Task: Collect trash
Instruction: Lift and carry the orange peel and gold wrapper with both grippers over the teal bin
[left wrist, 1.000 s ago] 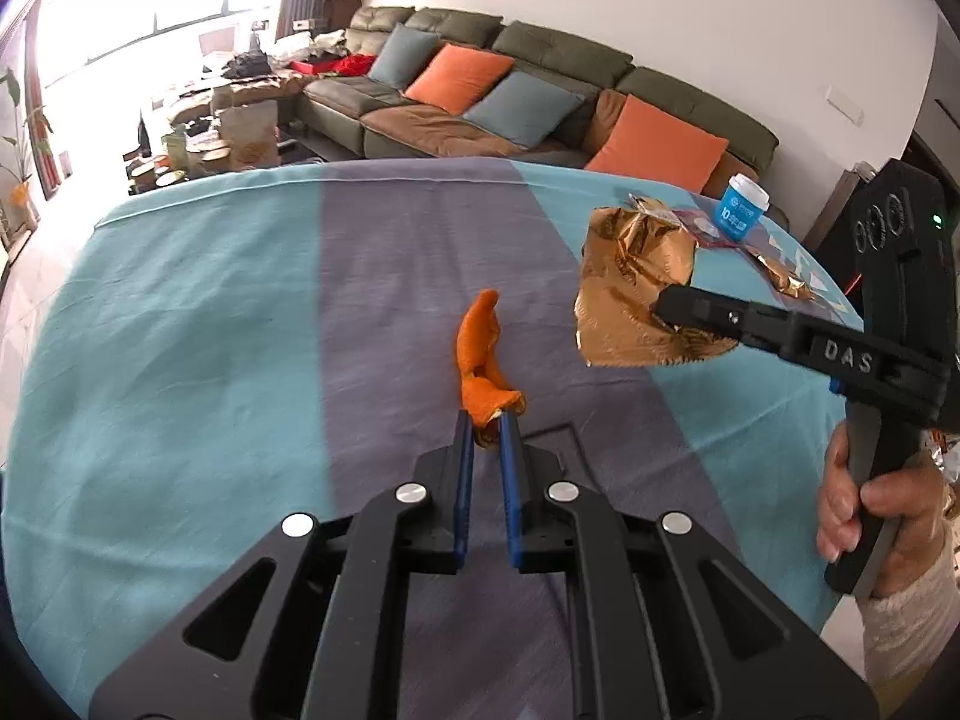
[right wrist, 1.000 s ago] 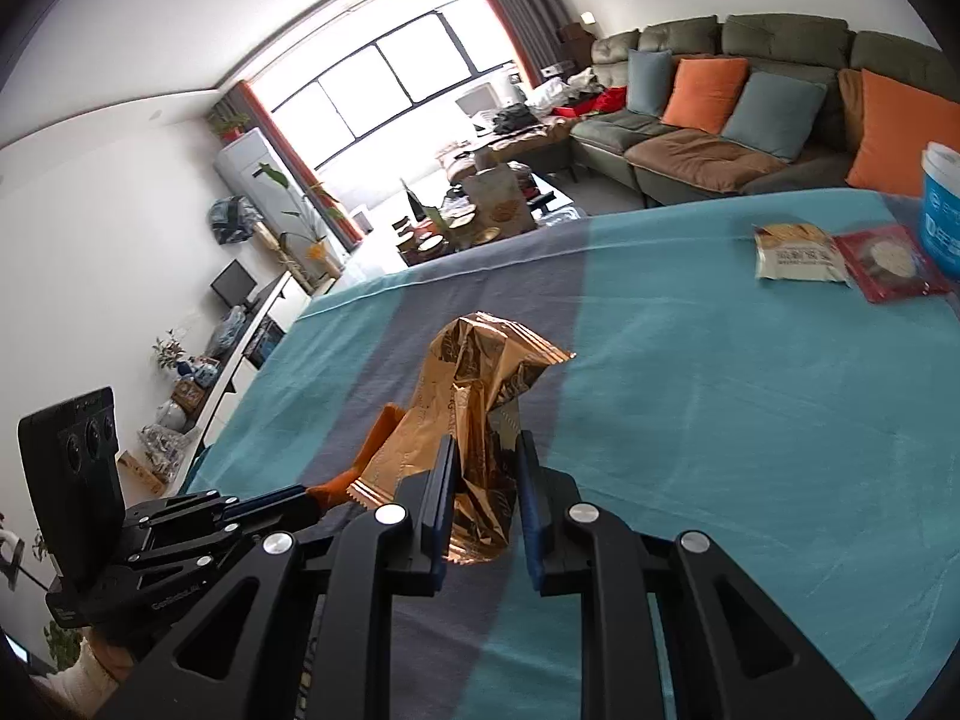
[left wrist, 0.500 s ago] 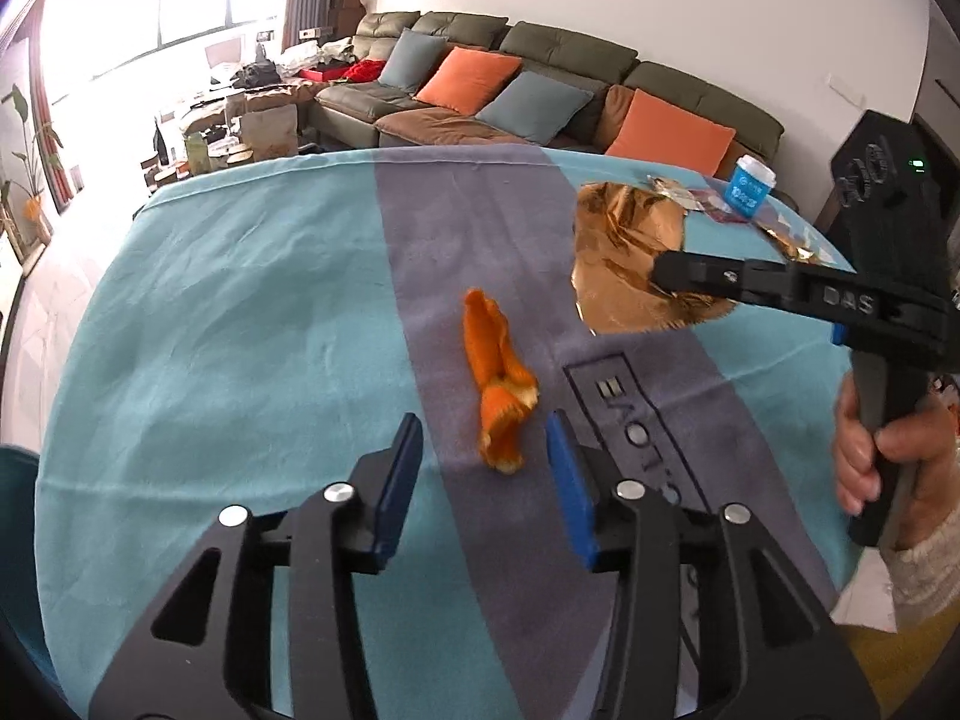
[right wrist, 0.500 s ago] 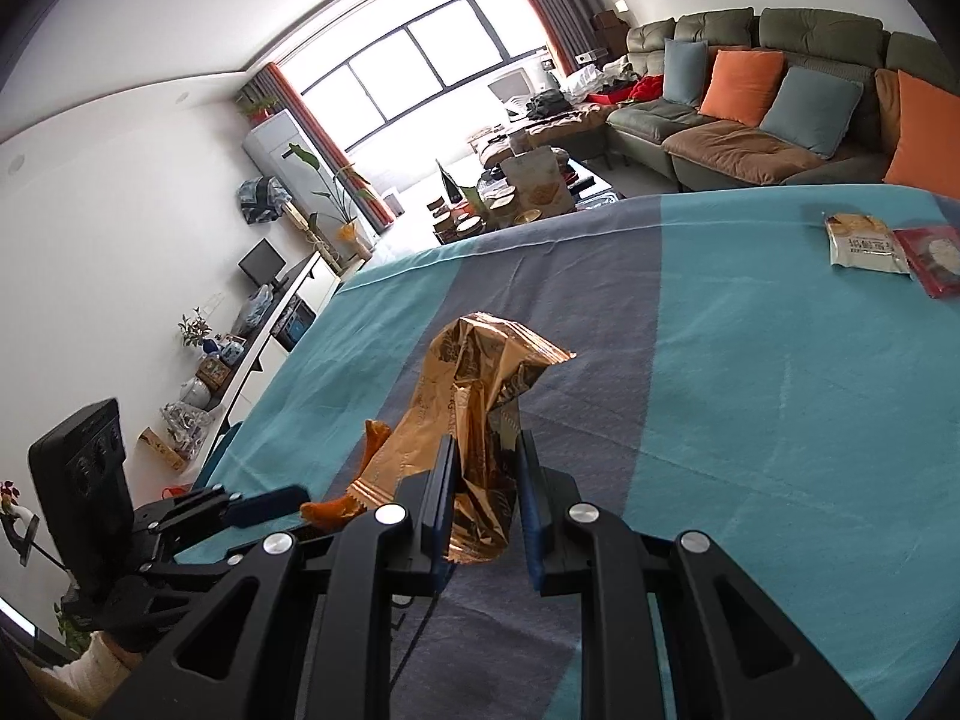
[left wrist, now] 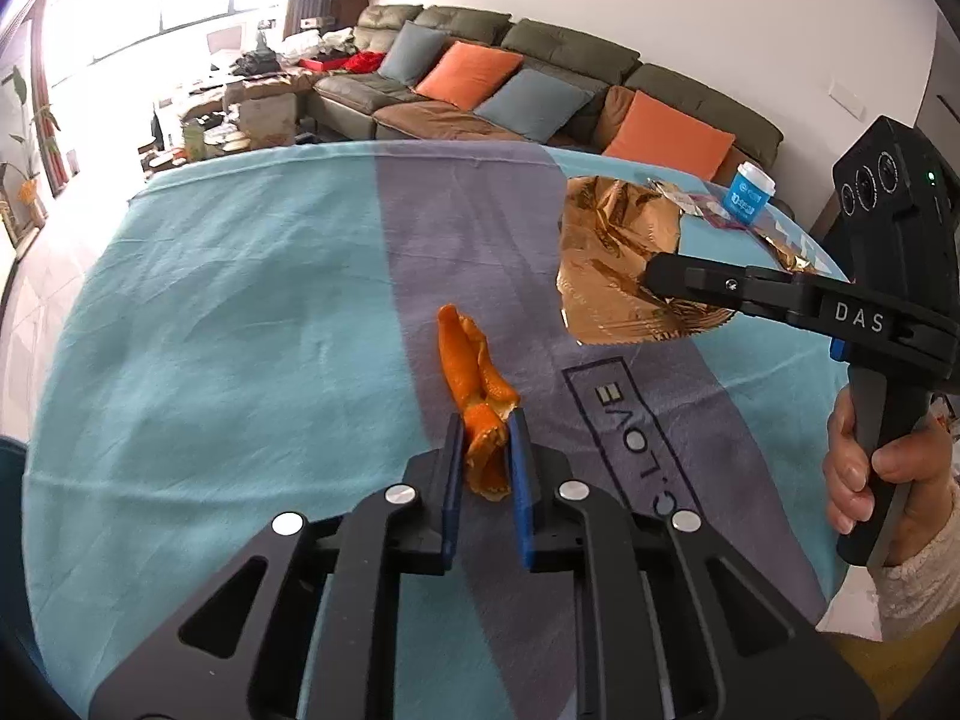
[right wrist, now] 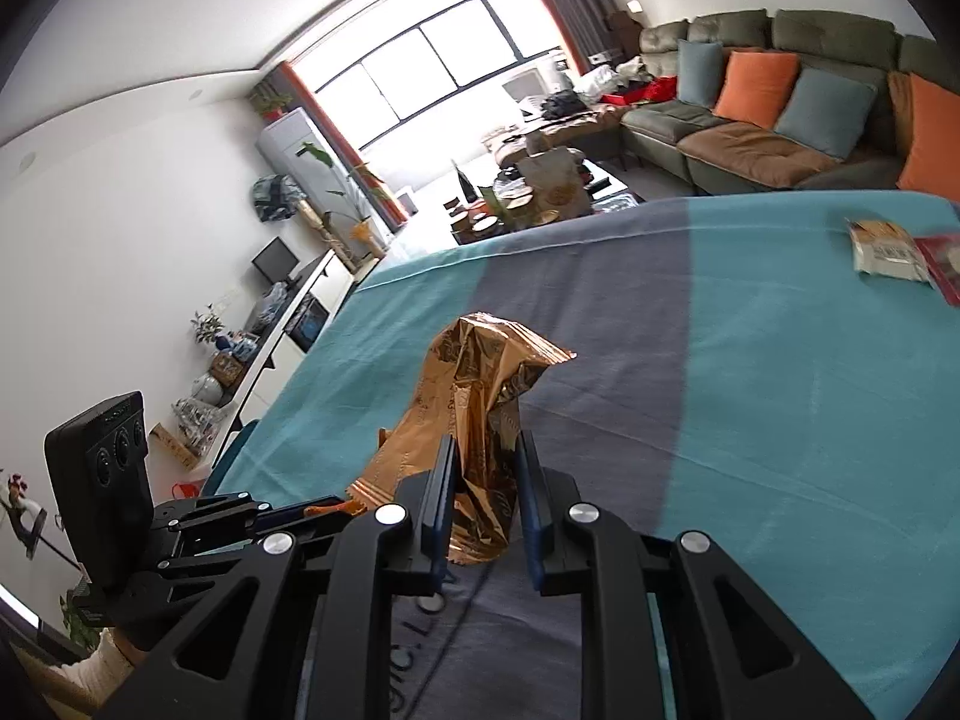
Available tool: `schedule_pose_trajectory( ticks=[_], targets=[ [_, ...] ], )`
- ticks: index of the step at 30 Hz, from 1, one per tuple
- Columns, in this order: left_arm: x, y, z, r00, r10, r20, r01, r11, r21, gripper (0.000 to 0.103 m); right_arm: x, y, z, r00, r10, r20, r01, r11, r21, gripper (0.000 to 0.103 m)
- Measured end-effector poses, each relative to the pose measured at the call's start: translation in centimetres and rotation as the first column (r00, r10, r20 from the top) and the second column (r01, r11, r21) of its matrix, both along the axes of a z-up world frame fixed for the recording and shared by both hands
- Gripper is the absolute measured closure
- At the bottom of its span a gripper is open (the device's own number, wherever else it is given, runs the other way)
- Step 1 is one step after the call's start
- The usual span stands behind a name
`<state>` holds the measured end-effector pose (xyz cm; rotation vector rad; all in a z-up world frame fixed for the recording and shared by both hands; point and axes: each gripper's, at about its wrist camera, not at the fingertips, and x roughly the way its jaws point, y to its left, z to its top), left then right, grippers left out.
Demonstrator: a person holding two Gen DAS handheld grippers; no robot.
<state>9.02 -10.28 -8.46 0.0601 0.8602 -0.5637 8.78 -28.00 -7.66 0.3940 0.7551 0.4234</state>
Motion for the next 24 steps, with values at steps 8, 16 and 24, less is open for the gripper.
schedule_pose_trajectory(
  ticks=[8,16,24],
  targets=[
    [-2.2,3.8,1.5,0.997,0.064,0.043,-0.064,0.998,-0.008,0.089,0.4,2.6,0.8,0.997,0.07,0.018,-0.07,0.997,0.009,0.085],
    [-3.4,7.0,3.1,0.987,0.135,0.082,-0.136,0.991,0.007,0.089,0.8,6.0,1.3,0.987,0.157,0.031,-0.158,0.987,0.012,0.085],
    [-4.6,9.2,3.6,0.974,0.202,0.097,-0.204,0.979,0.006,0.089,1.0,9.0,1.9,0.973,0.226,0.037,-0.227,0.974,0.005,0.085]
  ],
)
